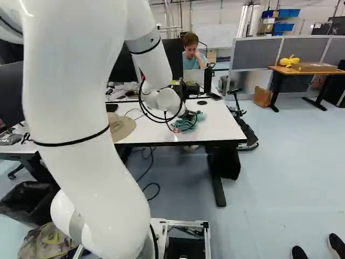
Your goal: Clean the table with the green towel
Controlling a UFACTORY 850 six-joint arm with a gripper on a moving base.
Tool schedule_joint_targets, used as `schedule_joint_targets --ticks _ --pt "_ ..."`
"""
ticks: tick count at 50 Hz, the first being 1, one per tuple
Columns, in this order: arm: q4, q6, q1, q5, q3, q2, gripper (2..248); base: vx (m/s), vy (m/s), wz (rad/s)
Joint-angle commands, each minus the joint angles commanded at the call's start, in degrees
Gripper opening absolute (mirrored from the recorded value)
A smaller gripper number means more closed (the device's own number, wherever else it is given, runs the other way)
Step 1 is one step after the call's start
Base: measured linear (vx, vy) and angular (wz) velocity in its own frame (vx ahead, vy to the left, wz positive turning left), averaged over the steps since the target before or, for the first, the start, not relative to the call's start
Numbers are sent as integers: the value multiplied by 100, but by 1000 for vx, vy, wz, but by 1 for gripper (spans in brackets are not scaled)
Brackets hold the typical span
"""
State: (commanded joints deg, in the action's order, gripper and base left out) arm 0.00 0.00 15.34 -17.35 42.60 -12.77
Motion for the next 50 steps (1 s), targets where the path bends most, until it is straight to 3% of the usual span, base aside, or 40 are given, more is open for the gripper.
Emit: schedule_joint_targets --ticks 23,50 --pt "0 0 -314 0 399 -336 33 0 0 0" --pt "0 0 -699 0 -65 55 33 0 0 0"
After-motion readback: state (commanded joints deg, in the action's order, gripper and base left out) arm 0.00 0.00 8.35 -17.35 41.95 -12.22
